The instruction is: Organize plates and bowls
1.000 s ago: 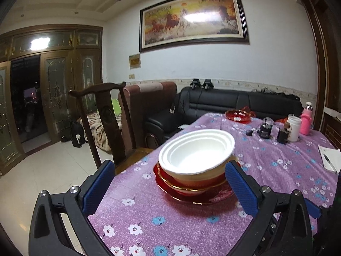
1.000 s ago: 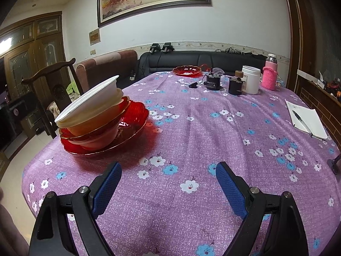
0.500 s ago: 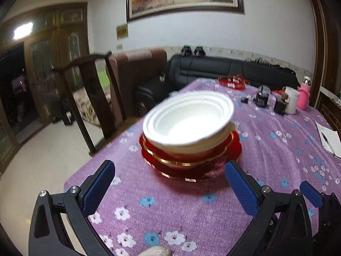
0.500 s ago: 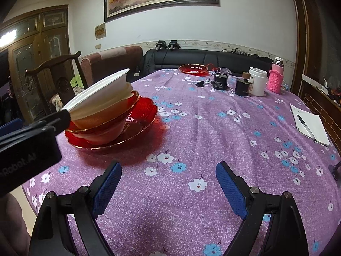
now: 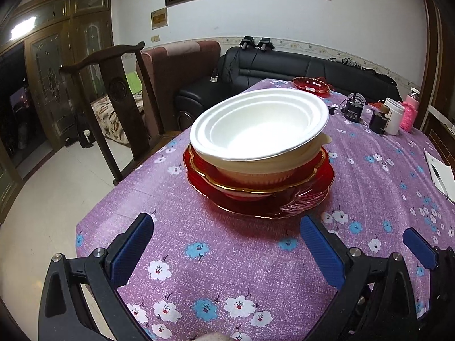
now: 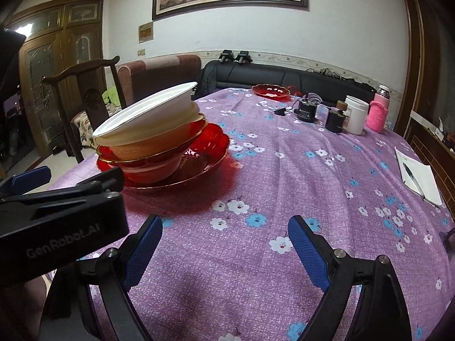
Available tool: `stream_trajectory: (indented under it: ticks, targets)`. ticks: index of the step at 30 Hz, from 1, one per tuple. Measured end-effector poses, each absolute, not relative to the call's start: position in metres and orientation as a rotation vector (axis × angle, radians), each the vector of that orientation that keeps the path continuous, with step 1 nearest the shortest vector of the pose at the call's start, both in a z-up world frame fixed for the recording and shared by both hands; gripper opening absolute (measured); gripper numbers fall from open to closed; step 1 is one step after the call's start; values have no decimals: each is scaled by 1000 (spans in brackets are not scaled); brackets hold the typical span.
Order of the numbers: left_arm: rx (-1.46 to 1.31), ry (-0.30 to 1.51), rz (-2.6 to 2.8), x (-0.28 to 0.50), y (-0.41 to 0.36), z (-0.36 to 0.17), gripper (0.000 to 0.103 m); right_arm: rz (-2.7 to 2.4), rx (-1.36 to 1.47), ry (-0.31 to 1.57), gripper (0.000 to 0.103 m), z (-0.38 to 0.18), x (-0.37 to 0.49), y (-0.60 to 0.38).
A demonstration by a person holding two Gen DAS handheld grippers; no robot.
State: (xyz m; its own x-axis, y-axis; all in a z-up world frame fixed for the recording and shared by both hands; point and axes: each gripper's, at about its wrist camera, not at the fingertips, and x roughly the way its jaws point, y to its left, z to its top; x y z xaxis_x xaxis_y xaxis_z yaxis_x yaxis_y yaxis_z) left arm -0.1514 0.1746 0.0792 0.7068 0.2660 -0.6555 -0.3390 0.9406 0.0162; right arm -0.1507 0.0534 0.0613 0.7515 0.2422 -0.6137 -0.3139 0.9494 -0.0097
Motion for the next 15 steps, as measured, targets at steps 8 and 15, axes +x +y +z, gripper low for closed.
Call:
stream_trajectory:
  ticks: [8,15]
  targets:
    - [-128,727,336,-149,182,76,103,316,-127,662,93,60,-150,59]
    - [-120,736,354,-150,183,73,103,328,-127,668,93,60,-150,63]
